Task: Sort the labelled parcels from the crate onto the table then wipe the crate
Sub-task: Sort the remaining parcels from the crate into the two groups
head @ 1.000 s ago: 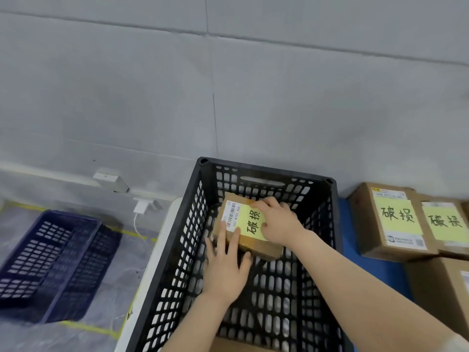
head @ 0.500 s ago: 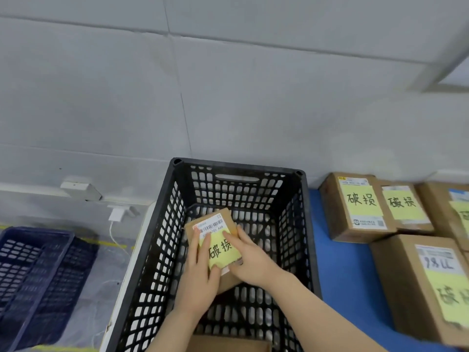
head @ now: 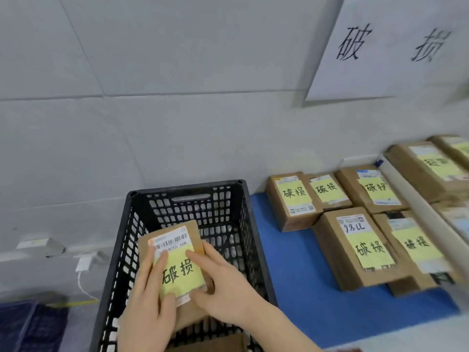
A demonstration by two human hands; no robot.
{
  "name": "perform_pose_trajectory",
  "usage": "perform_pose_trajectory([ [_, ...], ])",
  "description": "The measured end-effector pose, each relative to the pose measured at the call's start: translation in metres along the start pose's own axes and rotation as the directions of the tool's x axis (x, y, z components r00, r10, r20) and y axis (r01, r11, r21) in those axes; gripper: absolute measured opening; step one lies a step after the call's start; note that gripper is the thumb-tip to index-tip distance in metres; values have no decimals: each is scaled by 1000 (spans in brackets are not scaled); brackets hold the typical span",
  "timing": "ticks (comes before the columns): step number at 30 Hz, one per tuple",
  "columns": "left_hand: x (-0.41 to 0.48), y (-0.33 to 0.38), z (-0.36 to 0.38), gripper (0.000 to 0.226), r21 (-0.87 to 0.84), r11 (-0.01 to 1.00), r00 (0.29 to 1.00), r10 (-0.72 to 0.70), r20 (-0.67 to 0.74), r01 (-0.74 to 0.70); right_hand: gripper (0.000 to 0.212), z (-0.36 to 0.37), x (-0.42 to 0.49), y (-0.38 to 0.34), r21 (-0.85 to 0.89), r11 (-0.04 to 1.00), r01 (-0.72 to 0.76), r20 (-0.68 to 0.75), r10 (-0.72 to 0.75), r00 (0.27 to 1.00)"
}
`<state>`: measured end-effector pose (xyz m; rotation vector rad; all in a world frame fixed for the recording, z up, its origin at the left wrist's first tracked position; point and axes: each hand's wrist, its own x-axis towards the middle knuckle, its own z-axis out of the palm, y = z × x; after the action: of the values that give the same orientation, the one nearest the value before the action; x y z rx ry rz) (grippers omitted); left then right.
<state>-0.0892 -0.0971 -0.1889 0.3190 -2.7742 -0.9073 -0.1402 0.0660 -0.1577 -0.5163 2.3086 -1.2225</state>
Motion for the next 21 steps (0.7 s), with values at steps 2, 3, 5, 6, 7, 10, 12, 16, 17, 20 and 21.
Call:
perform_pose_trajectory([
  [2,-1,18,-24,68,10,995,993,100,-55,-99,68,-12,-19,-17,-18,997,71,-55,-71,996],
  [3,-2,27,-34,71,12,992,989,126,-73,-125,67,-17,-30,-25,-27,994,109,-89,-111,990],
  [5,-5,47,-52,72,11,984,979,177,-100,-177,67,-27,-51,-39,-27,984,178,-163,-180,970],
  [6,-7,60,-59,72,0,976,970,218,-108,-220,68,-34,-63,-44,-24,980,195,-206,-196,959],
  [7,-10,75,-63,72,-17,961,955,272,-116,-276,68,-43,-74,-48,-24,979,203,-247,-203,948],
  [10,-16,125,-64,70,-50,911,906,400,-135,-410,69,-76,-110,-52,-23,977,210,-345,-205,916],
  [12,-18,156,-58,69,-47,882,875,458,-155,-470,70,-101,-132,-48,-49,975,216,-396,-217,892],
  [16,-27,209,-29,70,-43,851,848,514,-131,-523,68,-144,-172,-18,-78,978,193,-454,-207,867],
  [17,-30,218,-16,70,-43,850,848,518,-112,-525,67,-153,-180,-5,-68,980,187,-462,-197,865],
  [20,-42,239,29,69,-41,874,874,483,-51,-485,65,-171,-195,39,4,988,156,-432,-139,891],
  [21,-47,242,43,69,-36,889,890,456,-25,-457,65,-174,-197,54,16,990,139,-410,-120,904],
])
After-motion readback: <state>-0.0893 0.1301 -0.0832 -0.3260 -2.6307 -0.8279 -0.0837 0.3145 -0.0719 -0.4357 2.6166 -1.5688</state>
